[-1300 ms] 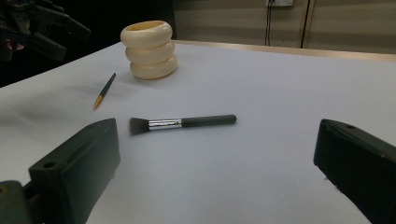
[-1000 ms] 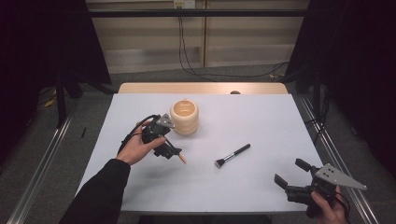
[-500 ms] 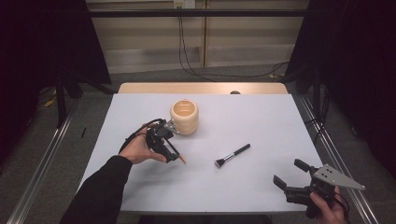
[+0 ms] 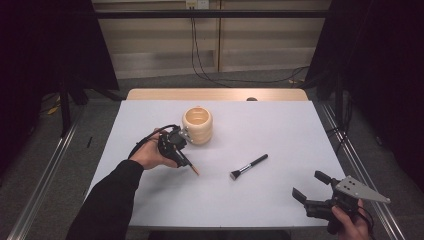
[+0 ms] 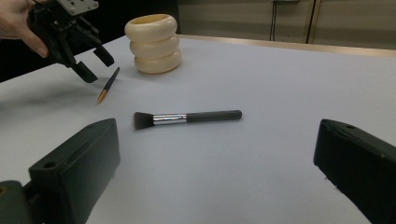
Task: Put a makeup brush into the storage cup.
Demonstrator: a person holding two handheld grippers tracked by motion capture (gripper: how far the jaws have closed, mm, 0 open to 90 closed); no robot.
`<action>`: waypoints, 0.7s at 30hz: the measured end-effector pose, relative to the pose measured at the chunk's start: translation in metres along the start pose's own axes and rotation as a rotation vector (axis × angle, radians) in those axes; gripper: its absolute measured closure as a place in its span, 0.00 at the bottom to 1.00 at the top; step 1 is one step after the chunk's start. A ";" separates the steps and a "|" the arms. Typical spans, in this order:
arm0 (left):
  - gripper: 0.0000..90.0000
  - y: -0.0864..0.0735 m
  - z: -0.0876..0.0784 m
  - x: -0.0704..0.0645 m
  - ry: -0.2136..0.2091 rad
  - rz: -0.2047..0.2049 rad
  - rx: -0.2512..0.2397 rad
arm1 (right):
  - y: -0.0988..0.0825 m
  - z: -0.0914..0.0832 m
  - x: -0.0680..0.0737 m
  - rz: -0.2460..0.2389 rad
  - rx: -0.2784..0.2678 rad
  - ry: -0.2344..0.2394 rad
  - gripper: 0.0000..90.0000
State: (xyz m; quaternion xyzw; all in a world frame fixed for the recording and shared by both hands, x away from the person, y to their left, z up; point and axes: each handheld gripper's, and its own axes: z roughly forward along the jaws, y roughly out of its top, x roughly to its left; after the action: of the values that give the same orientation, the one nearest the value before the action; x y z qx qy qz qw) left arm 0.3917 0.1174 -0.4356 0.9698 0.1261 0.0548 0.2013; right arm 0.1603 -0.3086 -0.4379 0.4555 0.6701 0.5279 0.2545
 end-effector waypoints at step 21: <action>0.54 0.008 0.016 0.002 -0.066 0.134 0.080 | -0.001 0.001 0.000 -0.001 0.010 0.008 0.00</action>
State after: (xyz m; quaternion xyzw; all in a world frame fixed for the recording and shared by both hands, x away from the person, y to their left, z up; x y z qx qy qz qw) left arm 0.3981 0.1045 -0.4466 0.9847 0.0564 0.0312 0.1621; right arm 0.1610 -0.3086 -0.4390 0.4545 0.6738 0.5263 0.2497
